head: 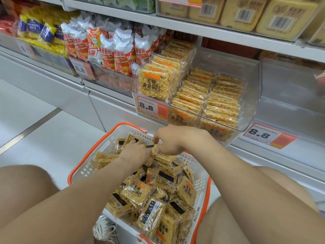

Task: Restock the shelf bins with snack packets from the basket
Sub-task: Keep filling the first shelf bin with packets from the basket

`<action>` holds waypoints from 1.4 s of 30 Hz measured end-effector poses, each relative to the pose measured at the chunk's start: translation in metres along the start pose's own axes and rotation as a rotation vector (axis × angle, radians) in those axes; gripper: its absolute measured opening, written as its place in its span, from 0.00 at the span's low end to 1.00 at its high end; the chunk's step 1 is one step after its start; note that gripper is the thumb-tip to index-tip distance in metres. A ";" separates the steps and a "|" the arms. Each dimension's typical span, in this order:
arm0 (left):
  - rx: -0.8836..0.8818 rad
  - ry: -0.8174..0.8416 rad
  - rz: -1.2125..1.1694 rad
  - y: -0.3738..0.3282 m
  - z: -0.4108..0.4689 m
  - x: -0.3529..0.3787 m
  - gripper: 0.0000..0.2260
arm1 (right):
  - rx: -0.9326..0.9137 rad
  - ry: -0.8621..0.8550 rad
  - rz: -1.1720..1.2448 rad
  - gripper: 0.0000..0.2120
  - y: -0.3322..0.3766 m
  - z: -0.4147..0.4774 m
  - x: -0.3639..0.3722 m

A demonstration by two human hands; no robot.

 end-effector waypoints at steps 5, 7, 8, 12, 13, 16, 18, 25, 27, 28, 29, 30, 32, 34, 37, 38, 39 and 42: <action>-0.053 -0.056 -0.218 0.006 0.001 0.001 0.11 | 0.017 0.011 -0.010 0.18 -0.009 0.002 0.002; -0.077 -0.078 -0.377 0.012 0.003 0.000 0.12 | 0.032 0.002 -0.024 0.18 -0.013 0.005 0.002; -0.085 -0.092 -0.445 0.016 0.005 -0.001 0.13 | 0.040 -0.007 -0.026 0.19 -0.015 0.006 0.002; -0.094 -0.193 -0.680 0.030 0.003 -0.026 0.14 | 0.055 -0.017 -0.007 0.18 -0.019 0.007 -0.003; -0.091 -0.240 -0.736 0.033 -0.001 -0.039 0.13 | 0.051 -0.021 -0.014 0.17 -0.019 0.005 -0.005; -0.064 -0.345 -0.904 0.039 -0.017 -0.078 0.08 | 0.032 -0.063 -0.022 0.13 -0.021 -0.004 -0.014; -0.032 -0.382 -1.014 0.042 -0.028 -0.093 0.09 | 0.015 -0.077 0.013 0.18 -0.018 -0.014 -0.022; -0.079 -0.650 -1.261 0.052 -0.070 -0.145 0.08 | -0.076 -0.072 0.516 0.17 -0.028 -0.063 -0.061; -0.161 -0.834 -1.286 0.059 -0.083 -0.162 0.07 | -0.081 -0.098 0.722 0.18 -0.040 -0.079 -0.072; -0.214 -0.924 -1.265 0.063 -0.088 -0.169 0.07 | -0.070 -0.126 0.791 0.18 -0.048 -0.084 -0.077; -0.255 -1.005 -1.228 0.067 -0.094 -0.176 0.08 | -0.053 -0.161 0.847 0.19 -0.056 -0.089 -0.081; -0.281 -1.069 -1.173 0.069 -0.098 -0.182 0.09 | -0.032 -0.202 0.902 0.19 -0.064 -0.092 -0.084; -0.277 -1.138 -1.005 0.069 -0.102 -0.196 0.11 | 0.017 -0.324 0.989 0.17 -0.077 -0.096 -0.090; -0.212 -1.144 -0.828 0.062 -0.100 -0.208 0.14 | 0.081 -0.486 0.987 0.14 -0.086 -0.099 -0.098; -0.168 -1.069 -0.548 0.046 -0.088 -0.219 0.22 | 0.176 -0.688 1.006 0.15 -0.097 -0.100 -0.107; -0.186 -1.027 -0.483 0.043 -0.082 -0.220 0.25 | 0.216 -0.733 1.026 0.16 -0.101 -0.098 -0.107; -0.208 -0.981 -0.452 0.042 -0.076 -0.220 0.28 | 0.258 -0.763 1.049 0.18 -0.106 -0.096 -0.108; -0.231 -0.890 -0.436 0.042 -0.057 -0.224 0.33 | 0.378 -0.803 1.190 0.21 -0.121 -0.084 -0.108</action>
Point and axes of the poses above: each hand's wrist, its own z-axis towards the middle knuckle, its own x-axis out of the palm, y = z × x, the point moved 7 cm from there along z, towards the middle knuckle, and after that the axes turned 11 degrees about x, right-handed, at the moved point
